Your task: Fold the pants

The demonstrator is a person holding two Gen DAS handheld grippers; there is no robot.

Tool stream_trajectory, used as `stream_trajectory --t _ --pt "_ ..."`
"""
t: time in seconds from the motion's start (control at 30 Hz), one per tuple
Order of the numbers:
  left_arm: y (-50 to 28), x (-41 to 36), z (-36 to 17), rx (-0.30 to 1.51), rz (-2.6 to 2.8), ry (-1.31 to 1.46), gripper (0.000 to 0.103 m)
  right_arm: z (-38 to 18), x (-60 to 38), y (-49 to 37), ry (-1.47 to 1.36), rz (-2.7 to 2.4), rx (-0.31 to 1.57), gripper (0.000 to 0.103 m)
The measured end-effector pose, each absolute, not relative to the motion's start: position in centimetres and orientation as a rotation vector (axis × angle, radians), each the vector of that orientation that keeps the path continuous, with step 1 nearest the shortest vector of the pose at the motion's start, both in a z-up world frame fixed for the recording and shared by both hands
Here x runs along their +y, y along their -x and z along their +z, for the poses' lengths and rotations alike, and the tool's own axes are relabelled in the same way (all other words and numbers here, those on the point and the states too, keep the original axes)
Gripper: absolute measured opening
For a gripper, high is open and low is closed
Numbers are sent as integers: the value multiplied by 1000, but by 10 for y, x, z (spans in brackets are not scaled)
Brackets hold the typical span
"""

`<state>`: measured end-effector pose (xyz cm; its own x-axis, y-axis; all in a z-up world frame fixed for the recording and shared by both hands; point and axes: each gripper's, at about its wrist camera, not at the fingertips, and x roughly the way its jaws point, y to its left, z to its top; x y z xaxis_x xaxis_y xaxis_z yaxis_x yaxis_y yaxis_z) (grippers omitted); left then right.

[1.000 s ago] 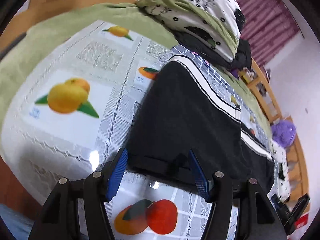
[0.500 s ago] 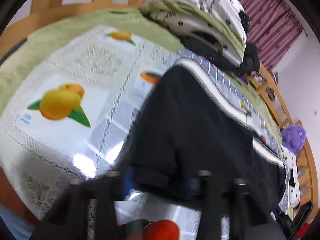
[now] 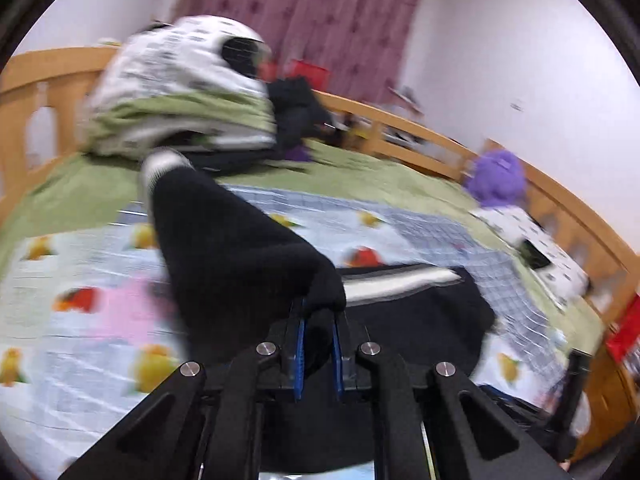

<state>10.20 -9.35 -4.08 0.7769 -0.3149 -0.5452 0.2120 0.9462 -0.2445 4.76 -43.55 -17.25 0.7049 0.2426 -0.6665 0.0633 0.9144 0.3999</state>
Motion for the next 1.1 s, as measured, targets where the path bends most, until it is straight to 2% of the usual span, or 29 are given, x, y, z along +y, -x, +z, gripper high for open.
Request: stream_trajectory --t 0.13,0.23,0.3,0.4,0.43,0.47,0.57,0.63,0.7,0.93,0.97,1.0,1.03,1.1 --pt "-100 -149 -59 670 -425 133 10 -177 -455 -43 -462 74 792 31" --pt "-96 -158 -75 735 -468 149 13 -181 -461 -42 -472 66 797 31" --pt "-96 -151 -82 791 -473 168 23 -182 -463 -42 -478 78 803 31" --pt "-88 -127 -83 801 -502 231 52 -183 -461 -43 -496 116 807 32" --pt "-82 -118 -81 784 -495 239 65 -182 -458 -45 -500 130 811 33" --pt "-77 -106 -79 761 -488 246 68 -181 -454 -48 -505 151 815 34" --pt "-77 -87 -79 753 -439 257 68 -172 -436 -65 -534 233 827 35" --pt "-79 -74 -83 761 -387 269 68 -165 -420 -83 -537 283 835 45" --pt "-82 -57 -88 777 -335 282 68 -160 -403 -99 -523 317 839 50" --pt "-82 -18 -108 815 -196 274 68 -194 -340 -182 -538 428 1025 49" --pt "-83 -12 -111 819 -183 279 68 -198 -330 -189 -538 443 1024 45" --pt "-85 -7 -113 825 -176 288 68 -197 -324 -190 -519 450 1005 24" --pt "-87 -4 -115 832 -167 302 68 -194 -318 -190 -480 469 1000 10" --pt "-93 -1 -119 843 -165 341 68 -176 -313 -185 -382 510 941 9"
